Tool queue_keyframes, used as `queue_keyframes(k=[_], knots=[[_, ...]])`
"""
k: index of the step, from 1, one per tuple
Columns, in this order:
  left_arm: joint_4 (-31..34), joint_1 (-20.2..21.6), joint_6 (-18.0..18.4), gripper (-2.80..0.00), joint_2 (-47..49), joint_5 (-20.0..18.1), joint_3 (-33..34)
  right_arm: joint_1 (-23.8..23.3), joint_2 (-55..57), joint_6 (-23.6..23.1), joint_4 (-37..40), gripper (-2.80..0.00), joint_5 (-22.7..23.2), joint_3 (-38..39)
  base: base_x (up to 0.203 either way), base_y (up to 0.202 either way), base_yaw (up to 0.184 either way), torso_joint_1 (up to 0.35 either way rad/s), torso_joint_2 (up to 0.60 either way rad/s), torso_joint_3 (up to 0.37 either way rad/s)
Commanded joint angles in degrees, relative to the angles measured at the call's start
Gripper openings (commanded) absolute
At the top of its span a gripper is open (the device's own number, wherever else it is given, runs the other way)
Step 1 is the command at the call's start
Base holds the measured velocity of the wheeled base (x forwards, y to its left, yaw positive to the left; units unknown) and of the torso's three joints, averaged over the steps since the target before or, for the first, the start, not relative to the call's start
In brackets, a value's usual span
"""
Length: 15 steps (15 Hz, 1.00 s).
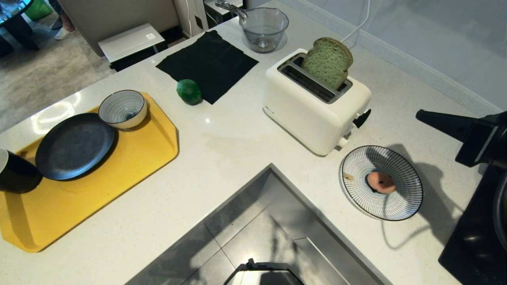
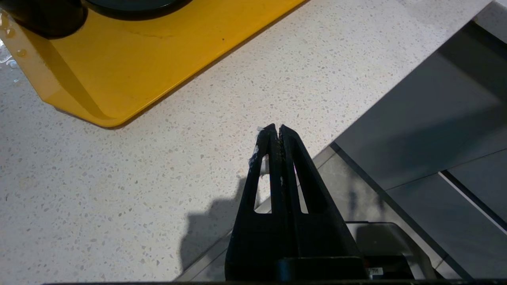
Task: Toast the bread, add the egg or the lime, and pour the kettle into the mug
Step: Use a bread toaster
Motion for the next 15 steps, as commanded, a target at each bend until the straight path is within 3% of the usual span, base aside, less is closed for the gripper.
queue_keyframes(k=[1, 6, 10, 15], knots=[[-0.03, 0.01, -0.03, -2.80, -0.04, 0.00, 0.88, -2.94, 0.60, 0.77, -0.20, -2.80, 3.40, 0.73, 0.000, 0.000, 0.000, 0.000, 0.00, 0.000], [-0.03, 0.01, -0.03, -2.80, -0.04, 0.00, 0.88, -4.53, 5.96, -0.41, -5.15, -2.80, 3.04, 4.28, 0.000, 0.000, 0.000, 0.000, 0.00, 0.000], [-0.03, 0.01, -0.03, -2.80, -0.04, 0.00, 0.88, -4.52, 10.02, -5.53, -11.31, -2.80, -0.67, 6.95, 0.000, 0.000, 0.000, 0.000, 0.00, 0.000], [-0.03, 0.01, -0.03, -2.80, -0.04, 0.01, 0.88, -4.56, 20.22, -5.70, -23.35, -2.80, -1.48, 1.19, 0.000, 0.000, 0.000, 0.000, 0.00, 0.000]])
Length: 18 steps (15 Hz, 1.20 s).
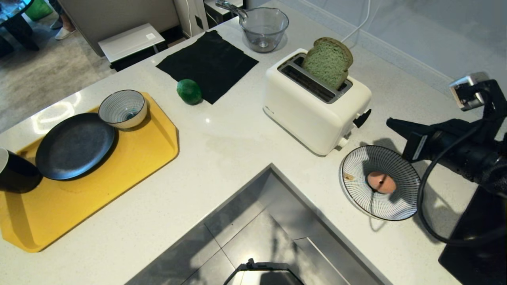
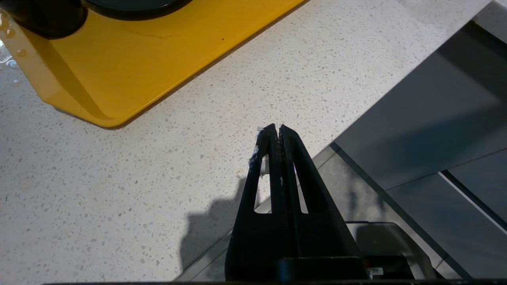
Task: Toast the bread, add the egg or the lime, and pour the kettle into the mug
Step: Use a bread toaster
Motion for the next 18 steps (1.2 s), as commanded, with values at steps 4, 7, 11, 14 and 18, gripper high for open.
queue_keyframes(k=[4, 7, 11, 14, 18], knots=[[-0.03, 0.01, -0.04, -2.80, -0.04, 0.02, 0.88, -0.01, 8.07, 0.06, -2.71, -2.80, -0.48, -8.86, 0.000, 0.000, 0.000, 0.000, 0.00, 0.000], [-0.03, 0.01, -0.04, -2.80, -0.04, 0.02, 0.88, -0.01, 9.33, 0.14, -2.61, -2.80, -0.42, -9.79, 0.000, 0.000, 0.000, 0.000, 0.00, 0.000], [-0.03, 0.01, -0.04, -2.80, -0.04, 0.02, 0.88, 0.06, 7.83, 0.15, -2.60, -2.80, -0.33, -9.18, 0.000, 0.000, 0.000, 0.000, 0.00, 0.000], [-0.03, 0.01, -0.04, -2.80, -0.04, 0.02, 0.88, 0.04, 6.55, 0.23, -2.52, -2.80, -0.32, -8.50, 0.000, 0.000, 0.000, 0.000, 0.00, 0.000], [-0.03, 0.01, -0.04, -2.80, -0.04, 0.02, 0.88, 0.45, 4.57, 0.11, -2.52, -2.80, 0.54, -5.58, 0.000, 0.000, 0.000, 0.000, 0.00, 0.000]])
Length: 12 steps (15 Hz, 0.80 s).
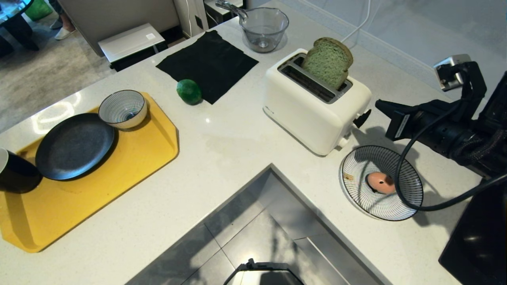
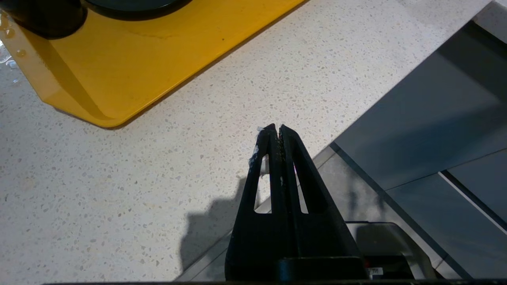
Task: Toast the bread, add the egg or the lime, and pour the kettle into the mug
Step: Use a bread toaster
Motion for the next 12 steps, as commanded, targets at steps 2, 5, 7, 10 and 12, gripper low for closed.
queue_keyframes(k=[2, 5, 7, 10, 12], knots=[[-0.03, 0.01, -0.04, -2.80, -0.04, 0.00, 0.88, 0.81, -0.99, -0.14, -0.35, -2.80, 0.70, 1.40, 0.000, 0.000, 0.000, 0.000, 0.00, 0.000], [-0.03, 0.01, -0.04, -2.80, -0.04, 0.09, 0.88, 2.76, -1.08, -0.23, -0.46, -2.80, 0.70, 2.39, 0.000, 0.000, 0.000, 0.000, 0.00, 0.000], [-0.03, 0.01, -0.04, -2.80, -0.04, 0.00, 0.88, 3.90, -1.08, -0.31, -0.52, -2.80, 0.70, 2.55, 0.000, 0.000, 0.000, 0.000, 0.00, 0.000], [-0.03, 0.01, -0.04, -2.80, -0.04, 0.00, 0.88, 5.01, -0.45, -0.30, -0.52, -2.80, 0.70, 2.64, 0.000, 0.000, 0.000, 0.000, 0.00, 0.000], [-0.03, 0.01, -0.04, -2.80, -0.04, 0.00, 0.88, 4.94, 0.73, -0.24, -0.52, -2.80, 0.65, 2.46, 0.000, 0.000, 0.000, 0.000, 0.00, 0.000]])
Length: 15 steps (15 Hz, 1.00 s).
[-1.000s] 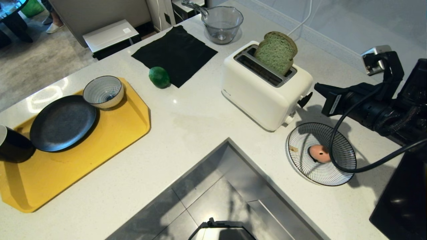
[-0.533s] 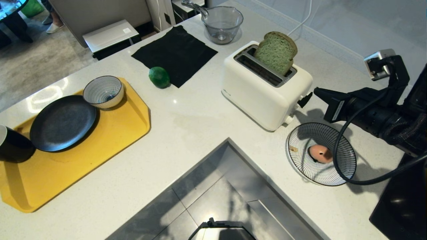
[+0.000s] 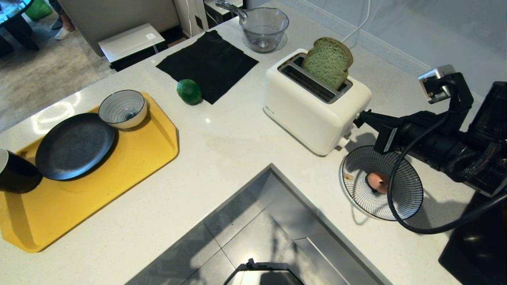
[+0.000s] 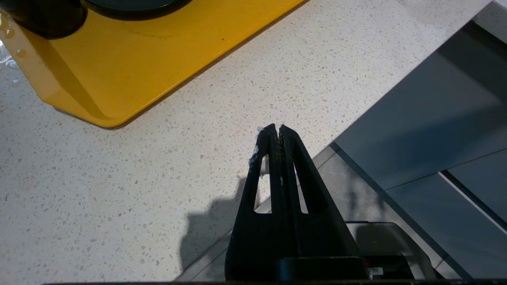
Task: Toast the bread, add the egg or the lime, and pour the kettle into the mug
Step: Use a bread toaster
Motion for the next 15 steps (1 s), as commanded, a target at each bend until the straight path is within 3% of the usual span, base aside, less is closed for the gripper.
queue_keyframes(k=[1, 15], knots=[[-0.03, 0.01, -0.03, -2.80, -0.04, 0.08, 0.88, 0.03, 1.60, 0.08, -0.28, -2.80, -0.03, -0.35, 0.000, 0.000, 0.000, 0.000, 0.00, 0.000], [-0.03, 0.01, -0.03, -2.80, -0.04, 0.00, 0.88, -0.84, 5.71, 0.52, -0.37, -2.80, -0.29, 0.25, 0.000, 0.000, 0.000, 0.000, 0.00, 0.000]])
